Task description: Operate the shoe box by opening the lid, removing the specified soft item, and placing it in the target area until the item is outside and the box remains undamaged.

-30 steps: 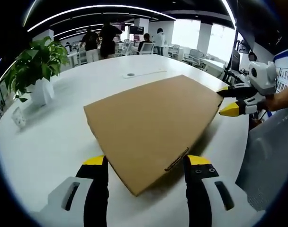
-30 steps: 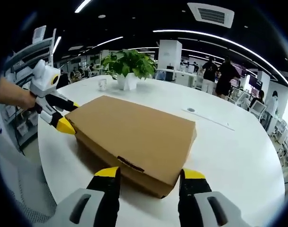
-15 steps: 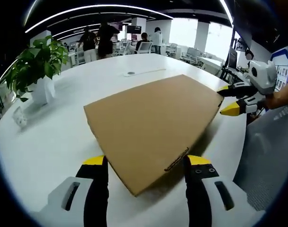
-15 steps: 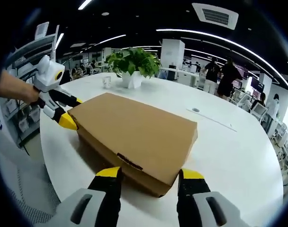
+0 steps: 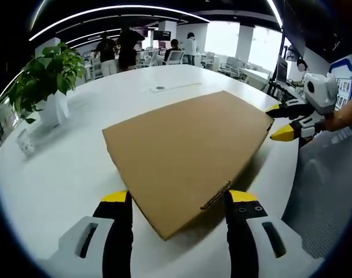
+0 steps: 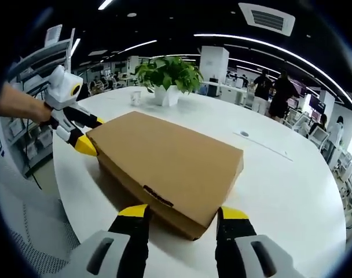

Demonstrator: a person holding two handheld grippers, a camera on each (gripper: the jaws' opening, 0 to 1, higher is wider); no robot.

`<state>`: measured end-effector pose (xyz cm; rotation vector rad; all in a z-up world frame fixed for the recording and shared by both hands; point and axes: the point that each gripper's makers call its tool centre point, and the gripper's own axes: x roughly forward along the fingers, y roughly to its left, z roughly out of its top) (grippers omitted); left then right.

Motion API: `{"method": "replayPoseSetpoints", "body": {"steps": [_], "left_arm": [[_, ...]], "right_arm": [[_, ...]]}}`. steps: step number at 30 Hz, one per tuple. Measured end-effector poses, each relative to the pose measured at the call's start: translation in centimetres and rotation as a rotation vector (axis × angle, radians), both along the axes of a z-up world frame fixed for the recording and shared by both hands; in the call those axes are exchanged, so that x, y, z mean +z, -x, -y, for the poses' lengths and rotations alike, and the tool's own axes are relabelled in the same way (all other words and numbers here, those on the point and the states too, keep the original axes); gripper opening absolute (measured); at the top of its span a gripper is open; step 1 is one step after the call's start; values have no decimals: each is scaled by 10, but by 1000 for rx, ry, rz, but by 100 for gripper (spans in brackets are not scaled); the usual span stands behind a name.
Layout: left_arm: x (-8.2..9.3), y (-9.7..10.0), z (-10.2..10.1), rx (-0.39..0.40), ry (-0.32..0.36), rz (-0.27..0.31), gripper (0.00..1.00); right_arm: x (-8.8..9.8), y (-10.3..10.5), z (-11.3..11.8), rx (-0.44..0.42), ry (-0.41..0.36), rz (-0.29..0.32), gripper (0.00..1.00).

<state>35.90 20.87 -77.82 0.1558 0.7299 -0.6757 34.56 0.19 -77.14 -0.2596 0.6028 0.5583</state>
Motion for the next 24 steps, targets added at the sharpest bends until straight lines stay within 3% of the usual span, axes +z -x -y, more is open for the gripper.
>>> {"method": "replayPoseSetpoints", "body": {"steps": [17, 24], "left_arm": [[-1, 3, -3, 2, 6, 18, 68], [-3, 4, -5, 13, -9, 55, 68]], "right_arm": [[-1, 0, 7, 44, 23, 41, 35], [-5, -1, 4, 69, 16, 41, 41]]}}
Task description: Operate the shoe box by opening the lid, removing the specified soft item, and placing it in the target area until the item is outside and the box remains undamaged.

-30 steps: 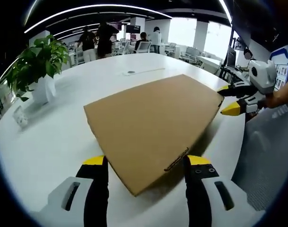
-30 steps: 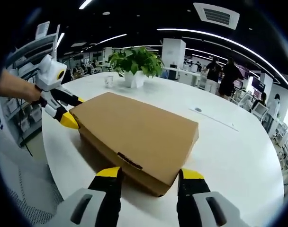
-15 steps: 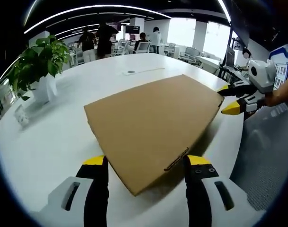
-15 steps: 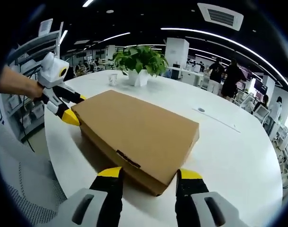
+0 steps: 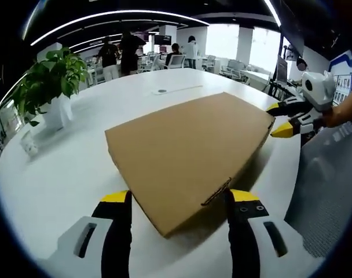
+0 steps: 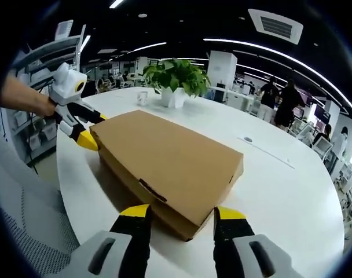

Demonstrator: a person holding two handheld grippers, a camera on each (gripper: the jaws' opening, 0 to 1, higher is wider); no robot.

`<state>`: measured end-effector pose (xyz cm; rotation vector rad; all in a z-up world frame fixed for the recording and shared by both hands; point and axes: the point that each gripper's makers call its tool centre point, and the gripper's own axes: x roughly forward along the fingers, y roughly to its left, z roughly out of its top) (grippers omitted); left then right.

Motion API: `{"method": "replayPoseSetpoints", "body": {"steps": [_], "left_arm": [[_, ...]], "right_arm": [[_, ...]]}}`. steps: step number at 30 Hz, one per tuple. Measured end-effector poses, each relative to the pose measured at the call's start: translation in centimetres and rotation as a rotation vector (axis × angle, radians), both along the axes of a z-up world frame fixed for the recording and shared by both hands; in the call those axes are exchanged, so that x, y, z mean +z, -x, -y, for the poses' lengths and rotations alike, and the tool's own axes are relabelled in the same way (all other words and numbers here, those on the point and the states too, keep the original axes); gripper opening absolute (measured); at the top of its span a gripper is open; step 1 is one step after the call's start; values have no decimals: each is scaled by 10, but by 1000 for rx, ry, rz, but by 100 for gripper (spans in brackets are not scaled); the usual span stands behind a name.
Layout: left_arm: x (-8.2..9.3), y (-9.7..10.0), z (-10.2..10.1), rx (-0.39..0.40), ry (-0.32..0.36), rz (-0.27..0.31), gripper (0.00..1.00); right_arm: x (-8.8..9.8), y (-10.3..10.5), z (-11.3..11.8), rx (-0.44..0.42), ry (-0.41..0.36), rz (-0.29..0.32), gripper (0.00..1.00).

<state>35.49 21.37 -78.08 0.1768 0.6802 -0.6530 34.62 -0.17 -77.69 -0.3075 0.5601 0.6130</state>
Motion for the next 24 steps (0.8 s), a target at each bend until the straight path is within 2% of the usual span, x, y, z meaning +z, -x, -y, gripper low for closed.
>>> {"method": "replayPoseSetpoints", "body": {"steps": [6, 10, 12, 15, 24], "left_arm": [[-4, 5, -6, 18, -21, 12, 63], [-6, 8, -9, 43, -5, 12, 61], [-5, 8, -7, 47, 8, 25, 57], [-3, 7, -5, 75, 32, 24, 57], [-2, 6, -3, 86, 33, 7, 60]], "right_arm": [[-2, -4, 1, 11, 19, 10, 40], [-2, -4, 1, 16, 11, 9, 40], [-2, -4, 1, 17, 9, 9, 40], [-2, -4, 1, 18, 7, 8, 40], [5, -4, 1, 5, -25, -21, 40]]}}
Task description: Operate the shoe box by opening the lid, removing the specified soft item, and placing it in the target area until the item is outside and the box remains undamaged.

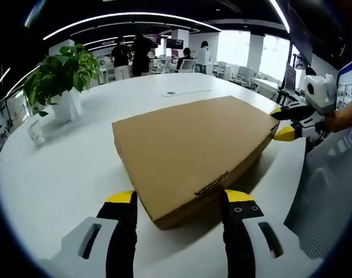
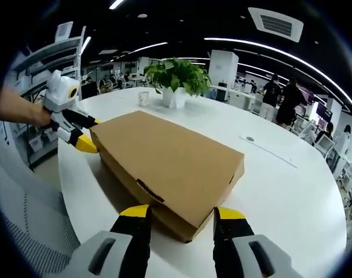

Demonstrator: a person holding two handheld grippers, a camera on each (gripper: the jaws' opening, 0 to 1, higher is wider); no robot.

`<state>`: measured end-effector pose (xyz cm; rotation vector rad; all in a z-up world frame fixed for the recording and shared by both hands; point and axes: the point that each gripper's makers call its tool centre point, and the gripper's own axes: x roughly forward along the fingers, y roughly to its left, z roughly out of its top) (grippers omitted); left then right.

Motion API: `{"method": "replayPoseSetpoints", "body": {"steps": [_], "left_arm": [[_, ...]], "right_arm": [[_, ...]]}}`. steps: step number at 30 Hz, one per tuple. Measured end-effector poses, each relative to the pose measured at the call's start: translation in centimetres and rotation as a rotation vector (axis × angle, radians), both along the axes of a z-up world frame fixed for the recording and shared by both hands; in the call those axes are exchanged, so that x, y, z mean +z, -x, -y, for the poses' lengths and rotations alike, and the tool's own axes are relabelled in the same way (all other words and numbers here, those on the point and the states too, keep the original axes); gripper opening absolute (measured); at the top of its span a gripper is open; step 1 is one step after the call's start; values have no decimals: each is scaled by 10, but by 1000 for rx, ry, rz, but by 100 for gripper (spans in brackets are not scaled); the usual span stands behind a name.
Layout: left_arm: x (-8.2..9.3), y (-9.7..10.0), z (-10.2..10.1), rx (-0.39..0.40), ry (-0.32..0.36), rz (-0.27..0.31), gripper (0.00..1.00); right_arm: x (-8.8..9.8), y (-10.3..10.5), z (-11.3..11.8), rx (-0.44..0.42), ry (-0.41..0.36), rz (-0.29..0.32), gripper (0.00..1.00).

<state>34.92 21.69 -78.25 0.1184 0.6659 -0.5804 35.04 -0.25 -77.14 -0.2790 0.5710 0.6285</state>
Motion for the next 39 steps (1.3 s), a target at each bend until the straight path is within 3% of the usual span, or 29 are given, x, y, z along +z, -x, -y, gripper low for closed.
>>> {"method": "replayPoseSetpoints", "body": {"steps": [13, 27, 39], "left_arm": [[15, 3, 2, -11, 21, -12, 66], [33, 5, 1, -60, -39, 18, 67], [54, -11, -1, -54, -44, 53, 69]], "right_arm": [[16, 5, -4, 36, -27, -9, 43], [39, 4, -6, 72, -41, 12, 45], [59, -2, -9, 102, -49, 50, 44]]}}
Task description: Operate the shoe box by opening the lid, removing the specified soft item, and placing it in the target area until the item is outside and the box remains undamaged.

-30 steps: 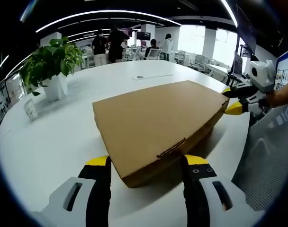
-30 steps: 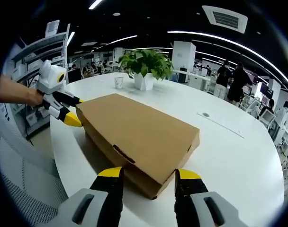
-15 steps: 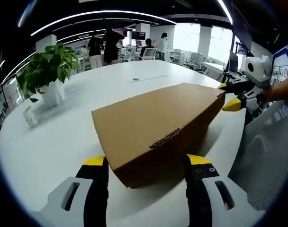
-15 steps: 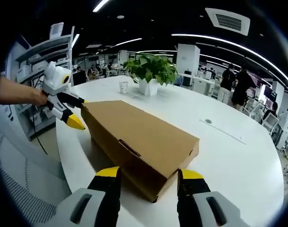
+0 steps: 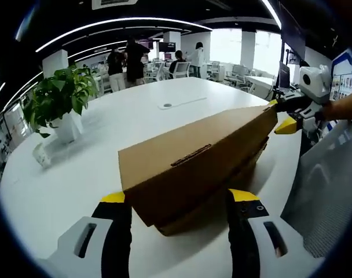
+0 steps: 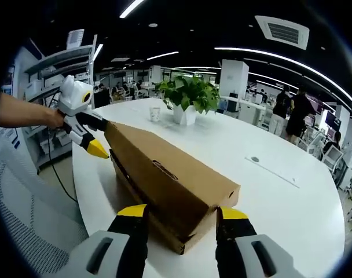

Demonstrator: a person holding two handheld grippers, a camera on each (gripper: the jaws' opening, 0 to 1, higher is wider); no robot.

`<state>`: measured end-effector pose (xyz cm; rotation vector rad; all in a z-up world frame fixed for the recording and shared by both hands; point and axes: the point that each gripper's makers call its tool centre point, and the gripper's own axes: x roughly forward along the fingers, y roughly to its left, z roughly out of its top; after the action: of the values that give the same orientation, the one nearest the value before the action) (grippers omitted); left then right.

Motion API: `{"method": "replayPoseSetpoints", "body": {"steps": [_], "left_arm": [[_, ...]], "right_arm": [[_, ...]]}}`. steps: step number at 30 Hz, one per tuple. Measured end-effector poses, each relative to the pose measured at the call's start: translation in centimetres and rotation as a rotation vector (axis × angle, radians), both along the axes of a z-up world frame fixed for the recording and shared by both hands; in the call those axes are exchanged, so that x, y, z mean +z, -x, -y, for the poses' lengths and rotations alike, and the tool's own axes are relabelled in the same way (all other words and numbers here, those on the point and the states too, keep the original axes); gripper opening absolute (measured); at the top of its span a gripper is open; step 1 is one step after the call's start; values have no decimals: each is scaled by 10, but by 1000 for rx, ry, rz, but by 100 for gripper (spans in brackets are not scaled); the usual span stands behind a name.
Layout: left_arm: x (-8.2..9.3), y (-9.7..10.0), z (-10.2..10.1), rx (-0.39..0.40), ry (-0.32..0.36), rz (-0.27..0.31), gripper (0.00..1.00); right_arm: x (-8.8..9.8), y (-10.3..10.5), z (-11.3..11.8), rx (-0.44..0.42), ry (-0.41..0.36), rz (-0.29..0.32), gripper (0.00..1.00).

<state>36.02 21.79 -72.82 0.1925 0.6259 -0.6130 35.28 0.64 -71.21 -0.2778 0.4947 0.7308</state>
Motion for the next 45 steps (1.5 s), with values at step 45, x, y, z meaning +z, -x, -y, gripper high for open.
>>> {"method": "replayPoseSetpoints", "body": {"steps": [45], "left_arm": [[60, -69, -9, 33, 2, 152, 52]], "right_arm": [[55, -65, 7, -48, -42, 133, 36]]}}
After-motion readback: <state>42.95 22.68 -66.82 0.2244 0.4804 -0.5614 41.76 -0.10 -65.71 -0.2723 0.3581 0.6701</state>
